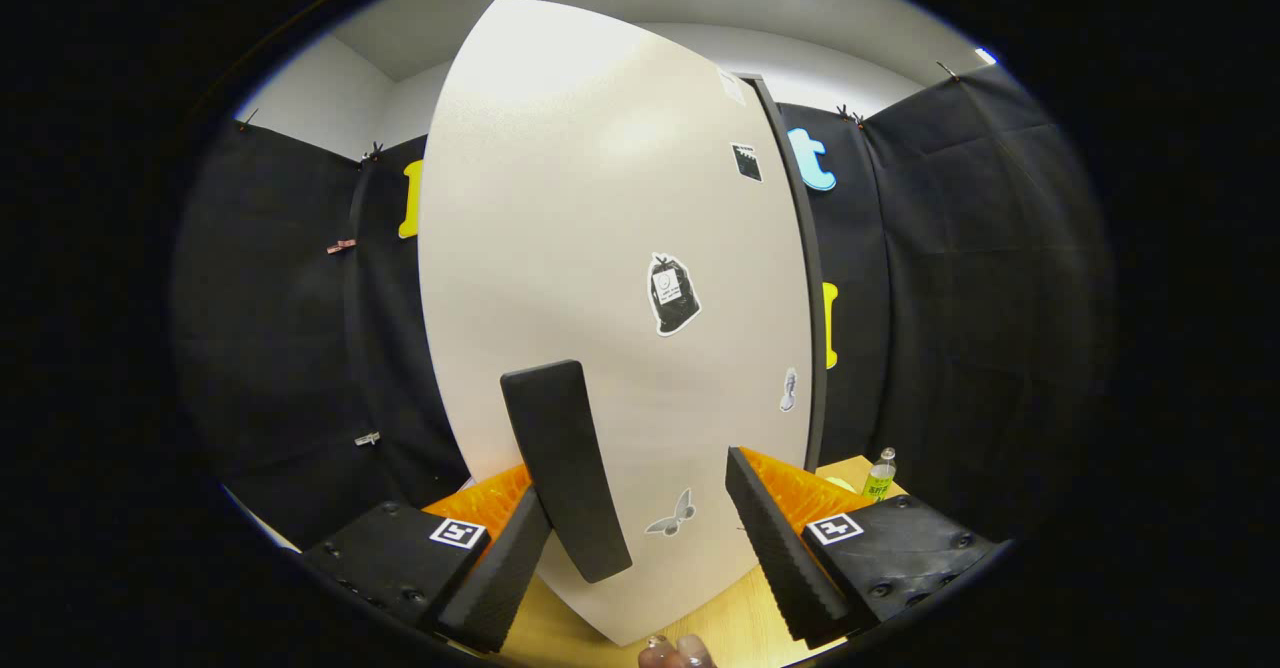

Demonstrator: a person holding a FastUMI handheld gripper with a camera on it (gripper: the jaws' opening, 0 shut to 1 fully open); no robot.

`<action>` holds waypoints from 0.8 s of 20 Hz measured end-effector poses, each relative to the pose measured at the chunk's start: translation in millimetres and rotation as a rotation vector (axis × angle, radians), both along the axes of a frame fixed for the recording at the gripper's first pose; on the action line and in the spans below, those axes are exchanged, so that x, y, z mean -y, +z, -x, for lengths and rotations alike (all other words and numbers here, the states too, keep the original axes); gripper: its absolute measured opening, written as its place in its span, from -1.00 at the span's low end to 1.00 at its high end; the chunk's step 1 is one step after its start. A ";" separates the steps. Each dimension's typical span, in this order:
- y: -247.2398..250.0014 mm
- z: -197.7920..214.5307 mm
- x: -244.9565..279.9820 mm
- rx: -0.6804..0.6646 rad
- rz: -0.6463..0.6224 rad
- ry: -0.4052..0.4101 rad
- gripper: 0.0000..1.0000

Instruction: Open the shoe cabinet door, grab the shoes and put them into the shoe cabinet, then close the shoe cabinet door.

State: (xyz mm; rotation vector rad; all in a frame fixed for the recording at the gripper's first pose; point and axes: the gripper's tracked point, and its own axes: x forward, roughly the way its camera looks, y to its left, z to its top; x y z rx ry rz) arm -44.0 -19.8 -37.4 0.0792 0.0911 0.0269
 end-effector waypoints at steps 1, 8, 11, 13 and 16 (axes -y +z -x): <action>-1.8 -5.5 -6.0 0.000 0.001 -0.001 1.00; 0.6 -47.9 -33.9 0.018 0.002 0.016 1.00; -2.8 -61.3 -45.7 0.029 0.011 0.022 1.00; -3.2 -65.9 -48.2 0.034 0.016 0.029 1.00; -4.5 -77.7 -60.2 0.030 0.004 0.058 1.00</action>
